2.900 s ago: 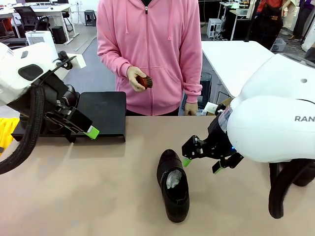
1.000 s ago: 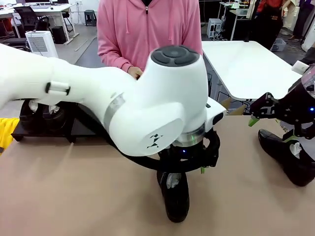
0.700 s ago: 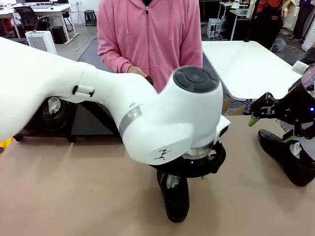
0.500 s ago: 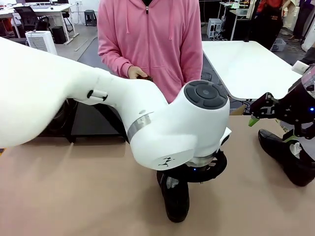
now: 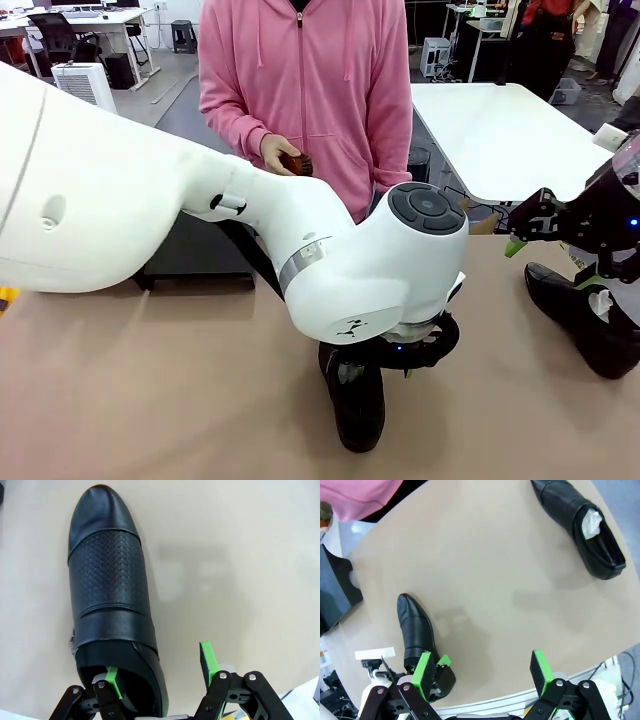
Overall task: Organize the shoes by placing them on the stand.
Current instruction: Place the Shoe from the middle of the table onto the Shoes Stand.
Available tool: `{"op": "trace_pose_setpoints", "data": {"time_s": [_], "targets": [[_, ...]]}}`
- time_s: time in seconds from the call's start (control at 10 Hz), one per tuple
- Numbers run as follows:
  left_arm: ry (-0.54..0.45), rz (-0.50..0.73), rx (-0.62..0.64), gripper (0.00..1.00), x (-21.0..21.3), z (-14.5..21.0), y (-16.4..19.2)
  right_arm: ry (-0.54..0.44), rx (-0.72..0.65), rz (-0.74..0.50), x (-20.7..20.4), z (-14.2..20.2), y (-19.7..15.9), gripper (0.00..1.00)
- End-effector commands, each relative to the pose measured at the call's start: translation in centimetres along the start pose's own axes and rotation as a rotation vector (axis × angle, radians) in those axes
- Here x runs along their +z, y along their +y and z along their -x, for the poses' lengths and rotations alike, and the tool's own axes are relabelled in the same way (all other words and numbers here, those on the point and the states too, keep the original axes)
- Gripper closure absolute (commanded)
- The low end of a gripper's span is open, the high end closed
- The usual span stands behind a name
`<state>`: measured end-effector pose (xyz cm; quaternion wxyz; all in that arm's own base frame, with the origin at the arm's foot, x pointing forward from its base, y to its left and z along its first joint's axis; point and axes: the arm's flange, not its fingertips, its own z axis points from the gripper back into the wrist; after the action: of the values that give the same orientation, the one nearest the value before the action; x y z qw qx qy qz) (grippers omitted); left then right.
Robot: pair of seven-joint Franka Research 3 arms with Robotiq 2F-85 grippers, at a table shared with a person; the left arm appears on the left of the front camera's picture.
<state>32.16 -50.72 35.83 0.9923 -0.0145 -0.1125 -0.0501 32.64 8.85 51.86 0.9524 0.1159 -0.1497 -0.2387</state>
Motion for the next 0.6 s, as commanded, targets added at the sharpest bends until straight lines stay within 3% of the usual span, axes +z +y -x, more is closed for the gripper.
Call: {"op": "trace_pose_setpoints", "data": {"time_s": [0.0,0.1,0.5], "targets": [[0.001,-0.031,0.011,0.26,-0.58,-0.3,-0.58,-0.007,0.018,-0.012,0.04,-0.21,-0.04,0.0],[0.025,-0.051,-0.014,0.35,-0.79,-0.29,-0.33,-0.007,0.018,-0.012,0.04,-0.21,-0.04,0.0],[0.025,-0.064,-0.029,1.0,-1.14,-0.21,0.23,-0.007,0.018,-0.012,0.04,-0.21,-0.04,0.0]]}}
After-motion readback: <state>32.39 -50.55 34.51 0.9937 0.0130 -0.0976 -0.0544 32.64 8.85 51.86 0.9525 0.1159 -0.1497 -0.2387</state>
